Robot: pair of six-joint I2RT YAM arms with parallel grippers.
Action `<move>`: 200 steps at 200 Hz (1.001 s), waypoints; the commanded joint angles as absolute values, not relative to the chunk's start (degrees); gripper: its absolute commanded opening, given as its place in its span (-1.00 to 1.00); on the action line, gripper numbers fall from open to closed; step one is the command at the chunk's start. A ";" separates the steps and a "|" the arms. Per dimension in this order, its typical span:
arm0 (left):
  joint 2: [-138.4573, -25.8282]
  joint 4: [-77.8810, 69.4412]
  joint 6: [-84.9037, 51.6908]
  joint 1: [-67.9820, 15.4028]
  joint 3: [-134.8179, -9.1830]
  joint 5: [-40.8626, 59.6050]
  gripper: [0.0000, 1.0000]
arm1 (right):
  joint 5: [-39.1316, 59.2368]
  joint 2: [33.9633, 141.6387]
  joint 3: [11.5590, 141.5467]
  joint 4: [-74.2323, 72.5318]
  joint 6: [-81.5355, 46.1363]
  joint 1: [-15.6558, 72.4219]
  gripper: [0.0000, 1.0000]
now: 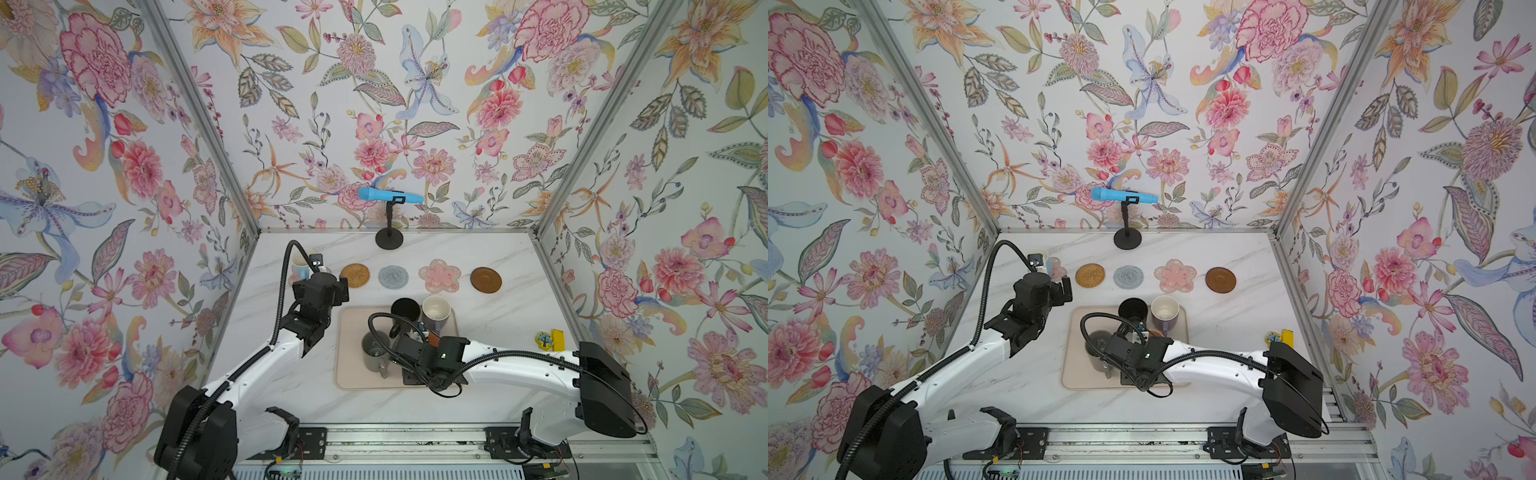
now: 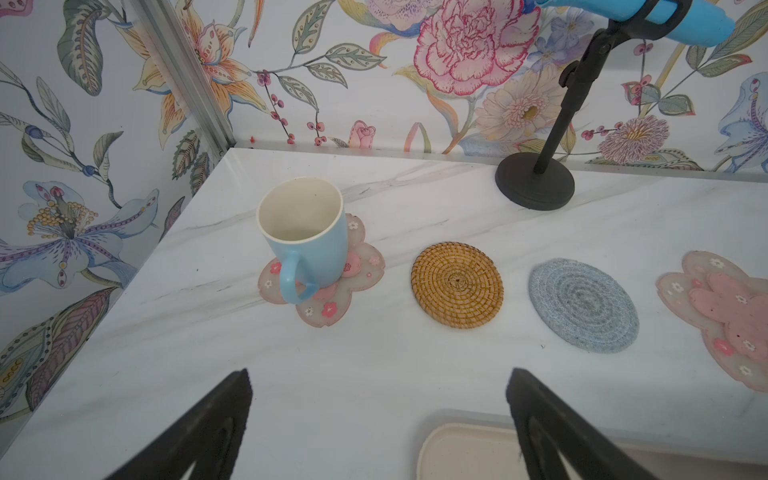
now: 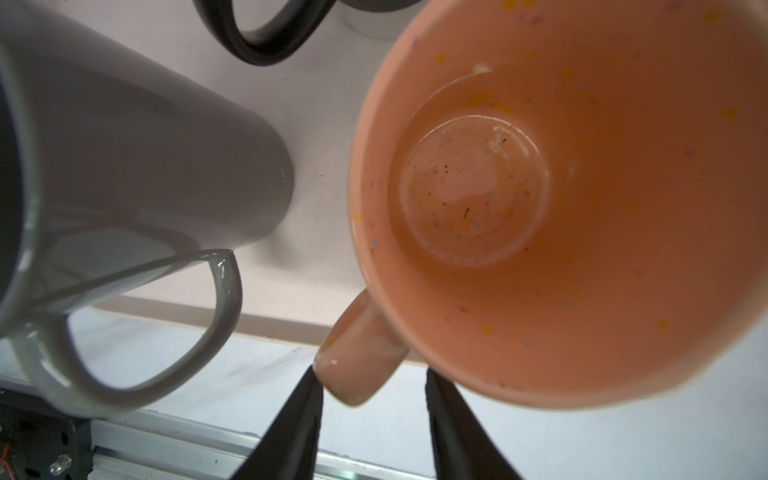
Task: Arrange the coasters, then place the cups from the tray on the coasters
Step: 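Lower the right gripper and grasp the orange mug's handle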
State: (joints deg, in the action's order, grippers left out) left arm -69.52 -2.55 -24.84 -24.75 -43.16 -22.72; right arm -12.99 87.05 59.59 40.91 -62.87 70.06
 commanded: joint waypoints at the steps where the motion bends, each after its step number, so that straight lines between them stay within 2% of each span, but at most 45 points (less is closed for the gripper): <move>1: -69.02 -0.95 -24.14 -24.52 -44.42 -22.85 0.98 | -14.94 85.43 57.77 43.51 -65.19 69.05 -0.16; 171: -69.26 0.04 -23.67 -24.92 -44.74 -23.58 0.98 | -18.25 79.95 54.89 48.21 -68.56 68.65 -0.20; 188: -69.26 0.12 -23.56 -24.96 -44.74 -23.64 0.98 | -19.33 79.46 54.67 49.54 -69.42 68.81 -0.07; 200: -69.26 0.15 -23.49 -24.96 -44.82 -23.72 0.98 | -19.77 79.12 54.53 49.81 -69.27 68.63 -0.05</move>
State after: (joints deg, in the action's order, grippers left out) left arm -69.52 -1.08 -24.58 -24.75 -43.16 -22.79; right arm -15.73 80.44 55.68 45.47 -67.22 69.21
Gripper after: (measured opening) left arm 0.992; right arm 0.465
